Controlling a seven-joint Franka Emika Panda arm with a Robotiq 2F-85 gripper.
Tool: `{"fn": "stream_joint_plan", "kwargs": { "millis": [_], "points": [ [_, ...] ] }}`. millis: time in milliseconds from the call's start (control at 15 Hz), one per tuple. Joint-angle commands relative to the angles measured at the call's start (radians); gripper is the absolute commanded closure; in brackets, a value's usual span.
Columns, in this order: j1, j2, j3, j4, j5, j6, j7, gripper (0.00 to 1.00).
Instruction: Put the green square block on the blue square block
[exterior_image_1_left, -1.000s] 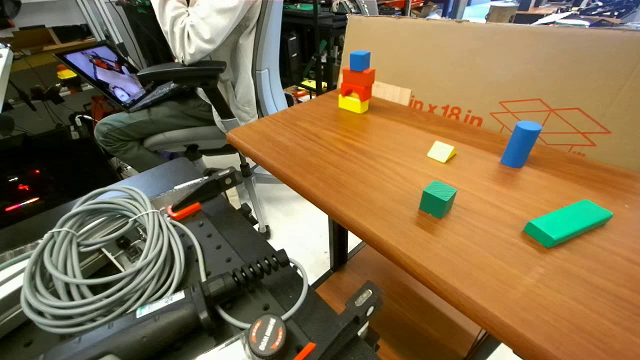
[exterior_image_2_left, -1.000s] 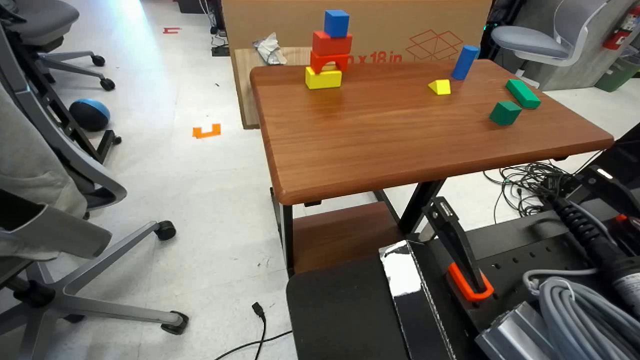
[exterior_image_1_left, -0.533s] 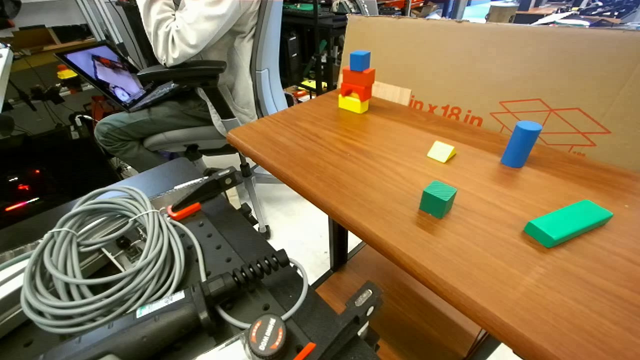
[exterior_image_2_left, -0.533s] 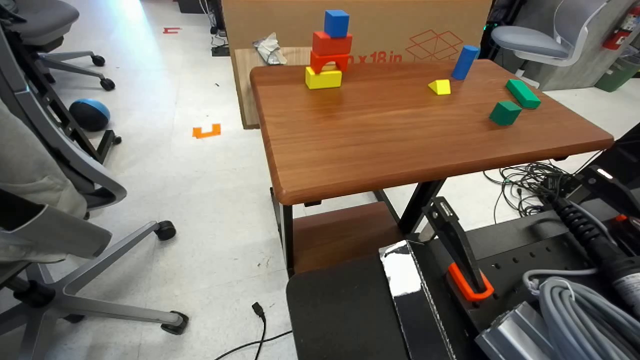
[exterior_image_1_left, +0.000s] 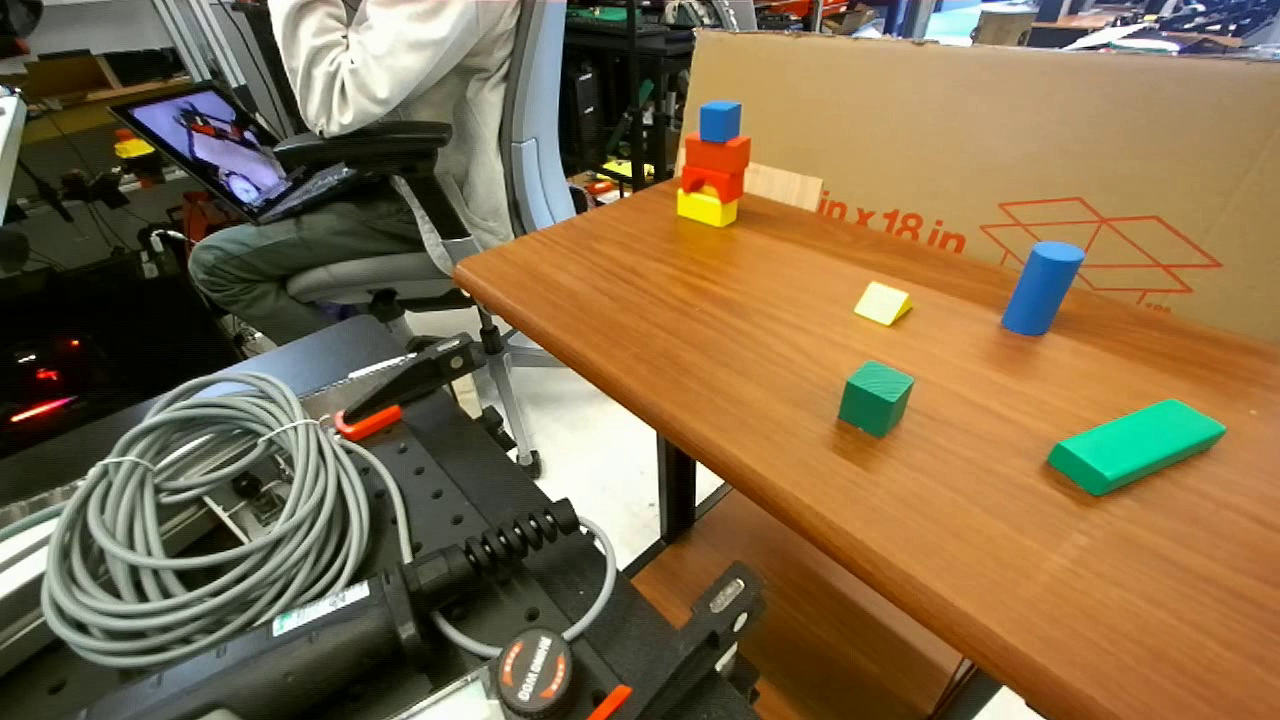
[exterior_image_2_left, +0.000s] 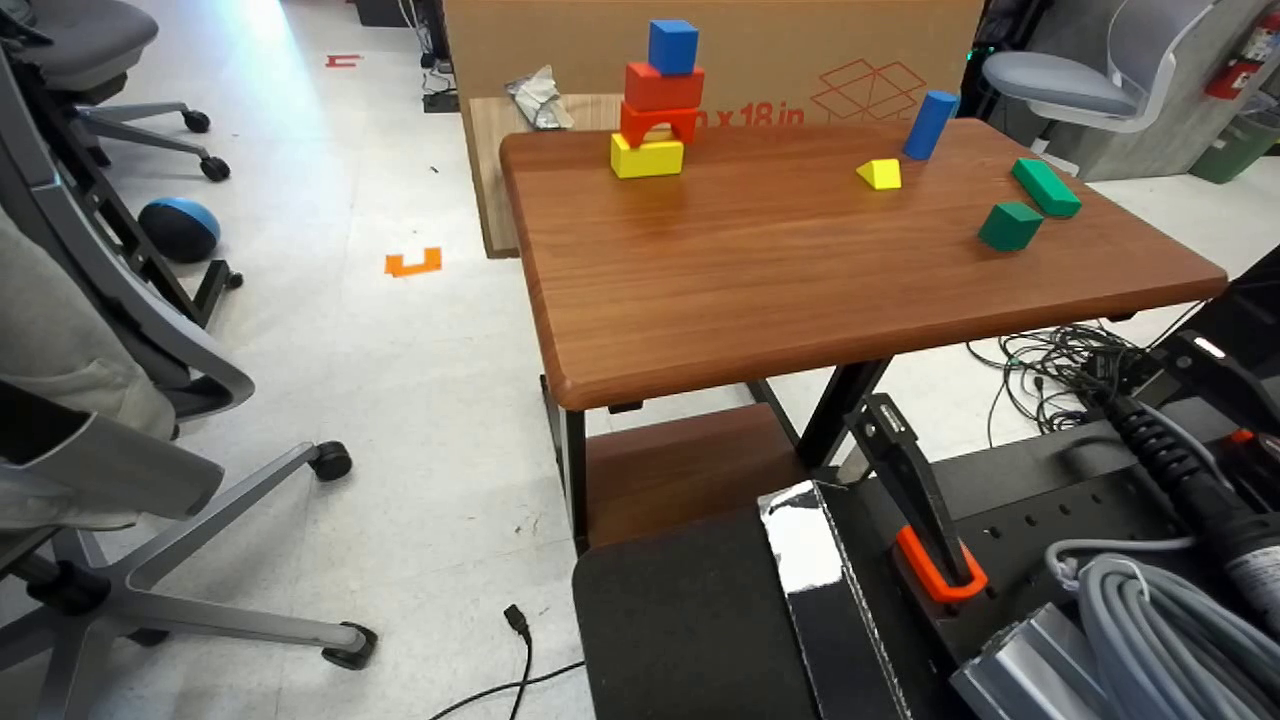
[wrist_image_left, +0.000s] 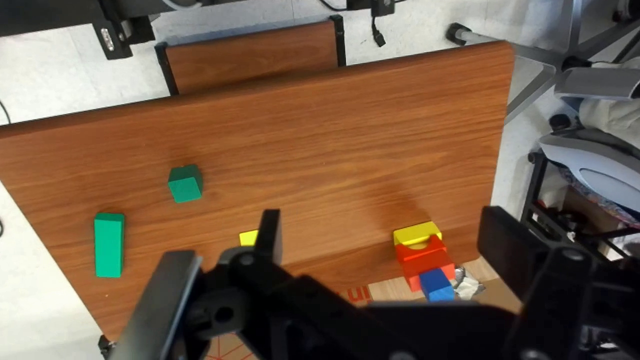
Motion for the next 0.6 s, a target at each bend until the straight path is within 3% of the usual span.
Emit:
{"fn": "stream_joint_plan", "kwargs": {
  "millis": [0,267,533],
  "points": [
    [-0.021,0.188,-0.094,0.070,-0.014,0.084,-0.147,0.00],
    [-0.049,0.378,-0.145,0.170,-0.030,0.106,-0.267,0.00],
    [-0.094,0.546,-0.135,0.289,-0.046,0.085,-0.225,0.00]
  ]
}}
